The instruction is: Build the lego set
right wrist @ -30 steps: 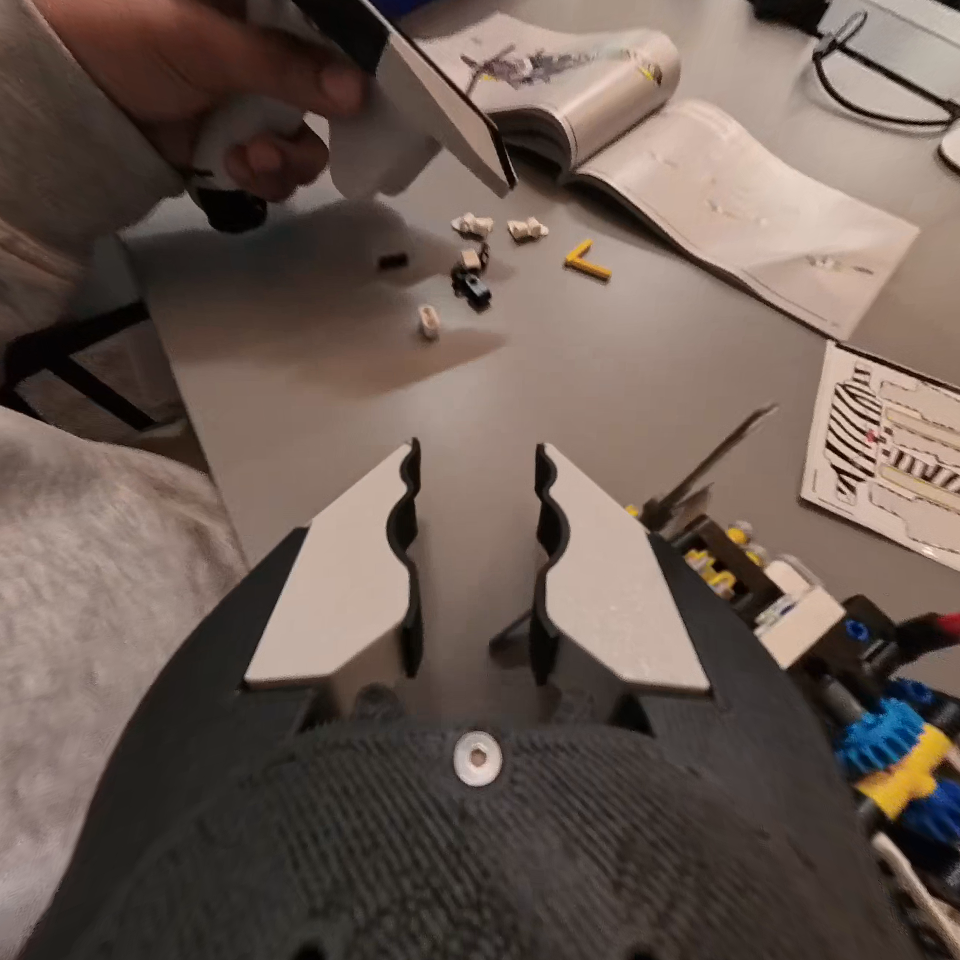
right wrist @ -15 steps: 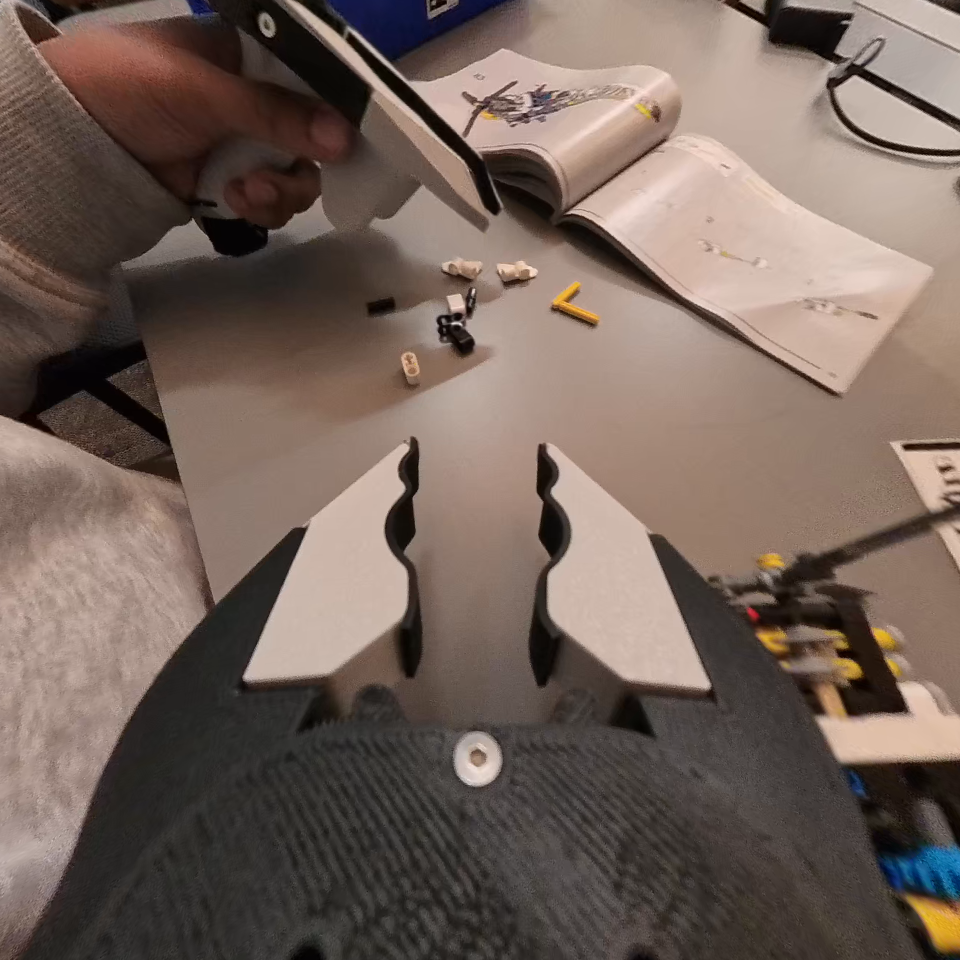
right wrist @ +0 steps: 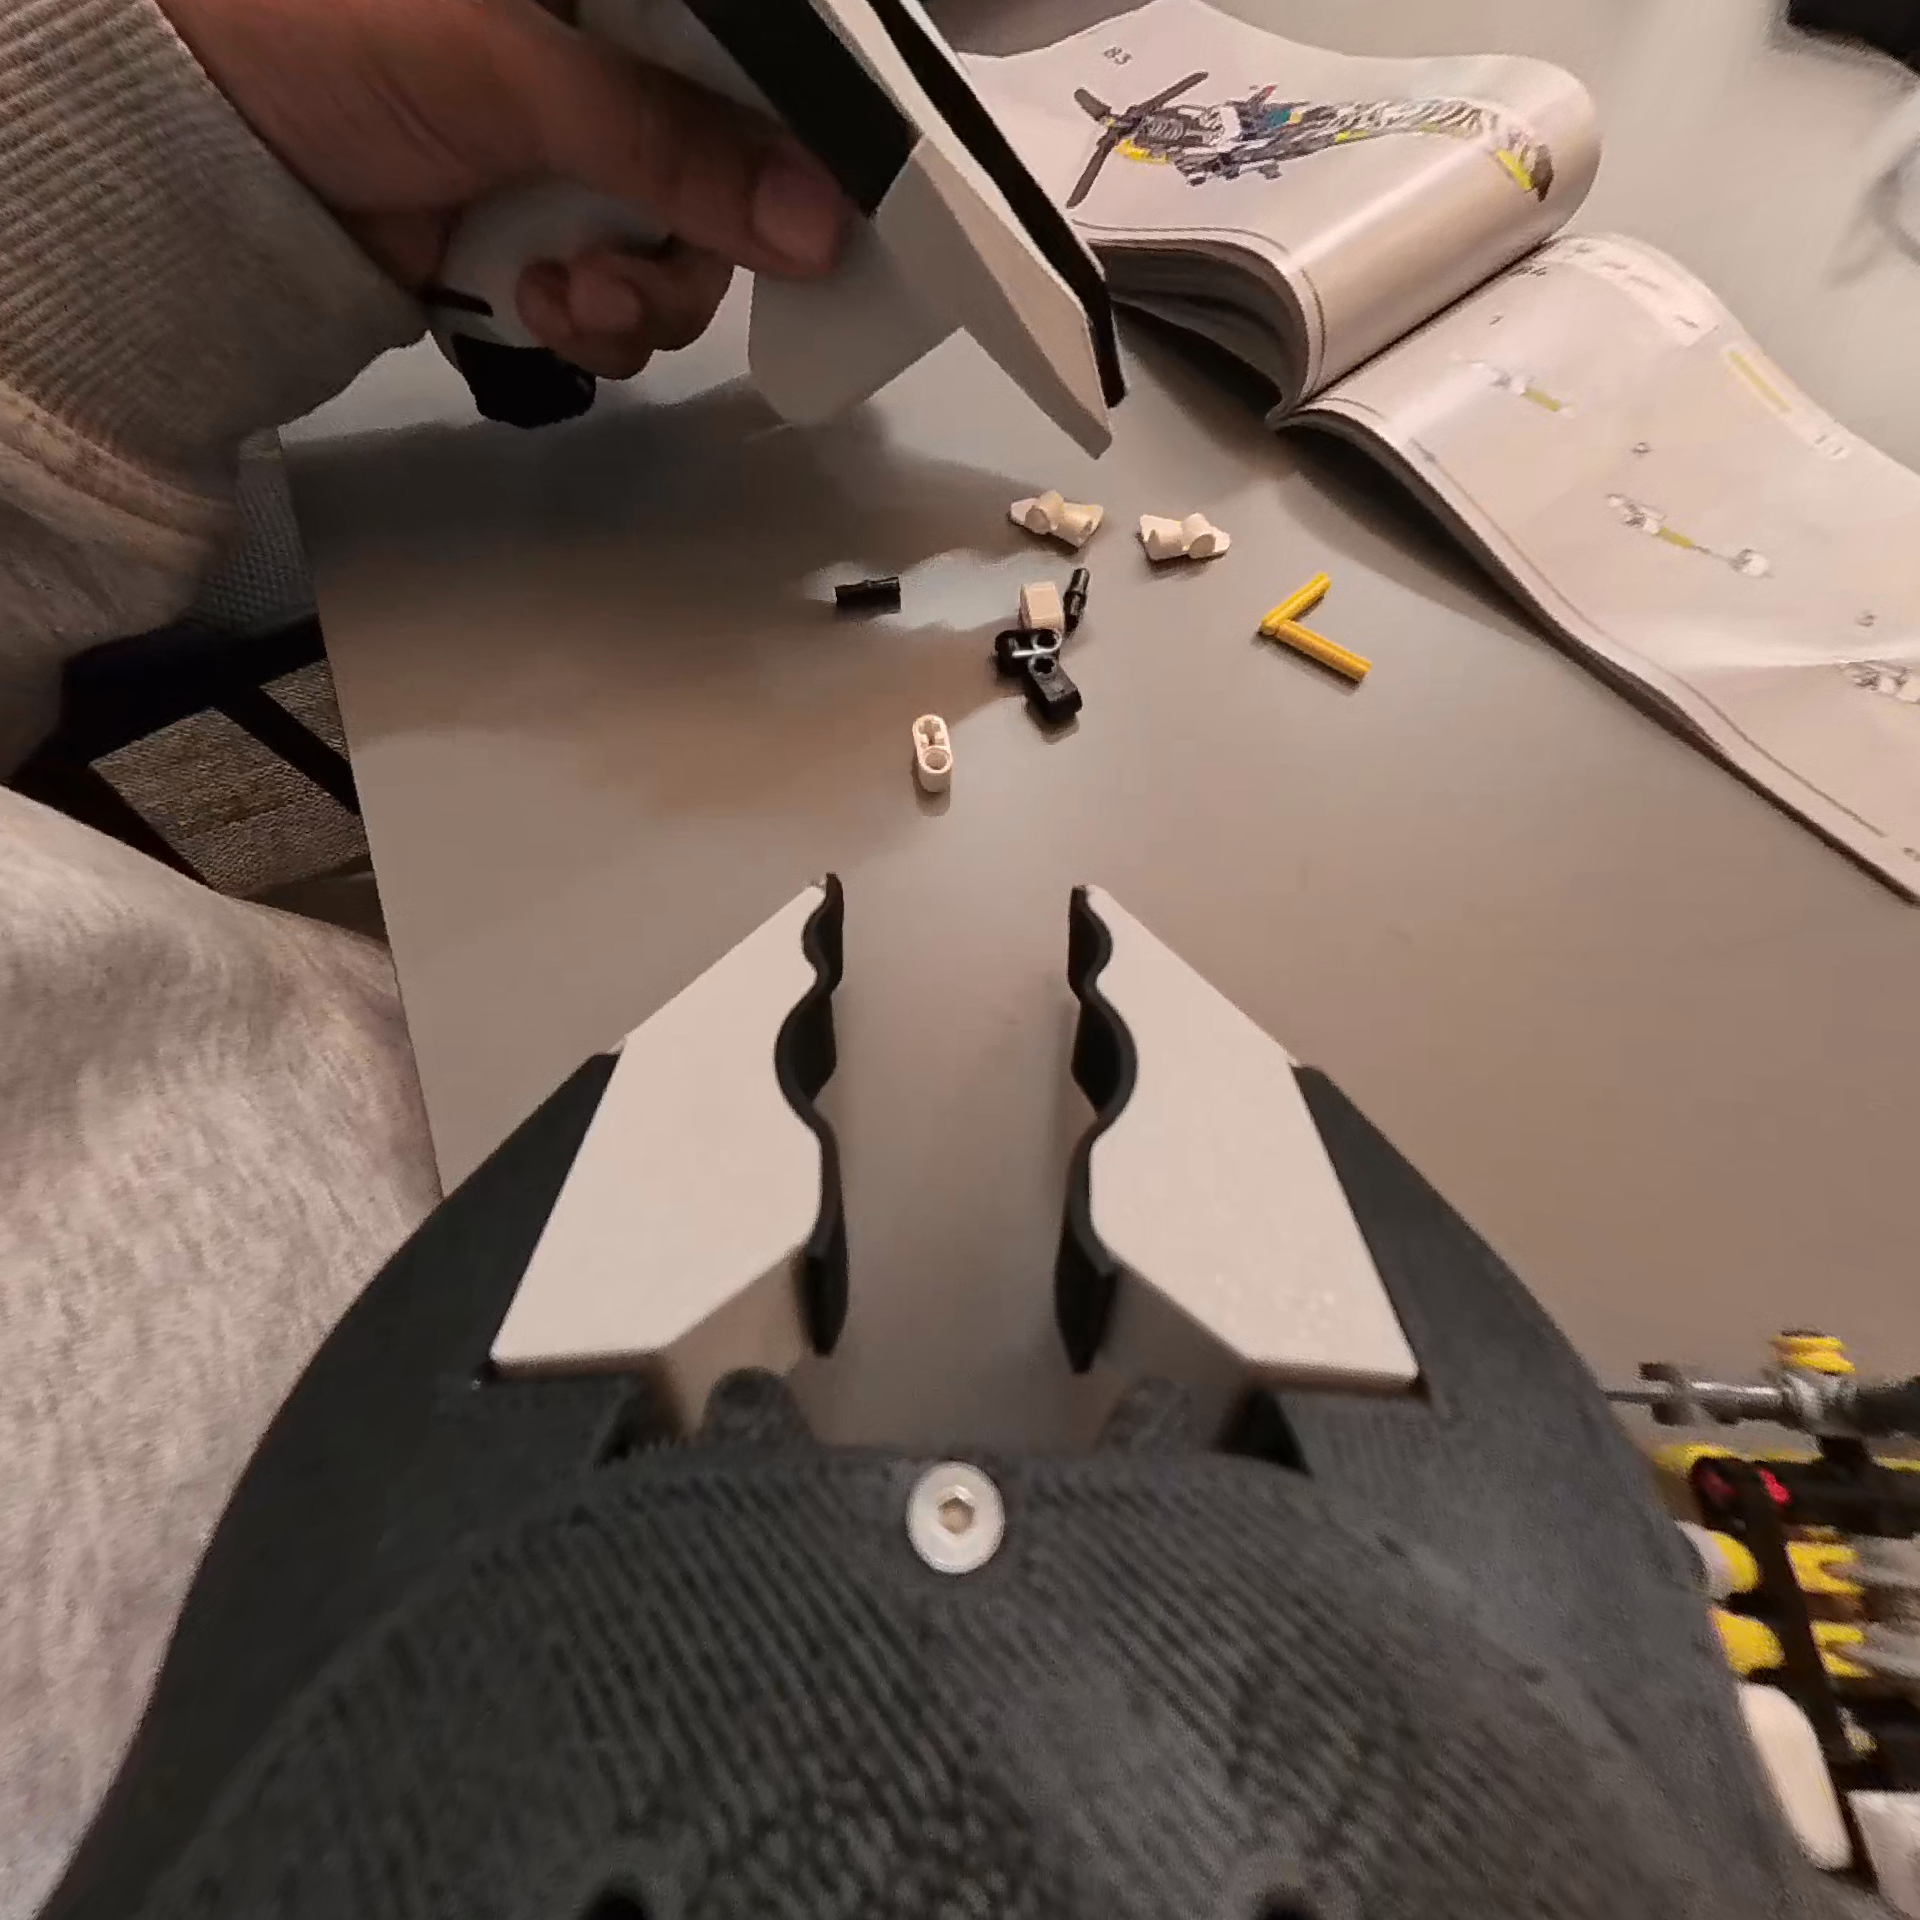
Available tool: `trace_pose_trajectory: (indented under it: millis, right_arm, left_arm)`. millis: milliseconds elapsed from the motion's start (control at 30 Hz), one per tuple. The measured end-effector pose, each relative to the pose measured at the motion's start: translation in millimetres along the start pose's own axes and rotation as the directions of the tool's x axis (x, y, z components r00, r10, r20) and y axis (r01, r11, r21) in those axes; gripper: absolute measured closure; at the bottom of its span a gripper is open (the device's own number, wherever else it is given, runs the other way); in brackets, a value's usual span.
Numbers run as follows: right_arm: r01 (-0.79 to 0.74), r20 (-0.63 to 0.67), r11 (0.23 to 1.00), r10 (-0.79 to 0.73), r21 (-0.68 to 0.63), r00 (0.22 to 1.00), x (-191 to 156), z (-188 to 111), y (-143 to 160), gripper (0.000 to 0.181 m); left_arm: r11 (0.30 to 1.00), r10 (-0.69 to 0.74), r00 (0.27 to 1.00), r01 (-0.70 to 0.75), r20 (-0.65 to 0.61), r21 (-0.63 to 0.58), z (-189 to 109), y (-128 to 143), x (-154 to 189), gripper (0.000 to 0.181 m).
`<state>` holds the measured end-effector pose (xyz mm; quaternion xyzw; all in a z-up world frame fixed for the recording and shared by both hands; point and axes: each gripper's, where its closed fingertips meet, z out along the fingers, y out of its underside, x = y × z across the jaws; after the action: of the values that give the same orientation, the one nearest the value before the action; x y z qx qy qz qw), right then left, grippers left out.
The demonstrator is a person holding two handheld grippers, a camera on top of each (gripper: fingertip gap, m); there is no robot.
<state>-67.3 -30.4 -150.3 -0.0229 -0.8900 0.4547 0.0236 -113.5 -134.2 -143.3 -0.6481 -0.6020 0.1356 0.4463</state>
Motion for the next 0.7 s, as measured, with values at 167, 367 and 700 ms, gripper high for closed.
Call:
trace_pose_trajectory:
  millis: [167, 367, 700]
  right_arm:
    - [0.008, 0.005, 1.0, -0.008, -0.022, 1.0, -1, 2, 3, 0.142]
    - [0.006, 0.017, 0.999, -0.005, -0.043, 1.0, -3, 5, 5, 0.143]
    - [-0.016, 0.062, 0.998, 0.02, -0.055, 0.998, -6, 6, 7, 0.152]
  left_arm:
    - [1.0, 0.002, 1.0, -0.002, -0.008, -0.007, 0, 2, 2, 0.162]
    - [1.0, 0.012, 1.0, -0.012, 0.0, -0.023, 1, 5, 2, 0.166]
    - [1.0, 0.008, 0.999, -0.007, 0.039, -0.023, -3, 6, -7, 0.169]
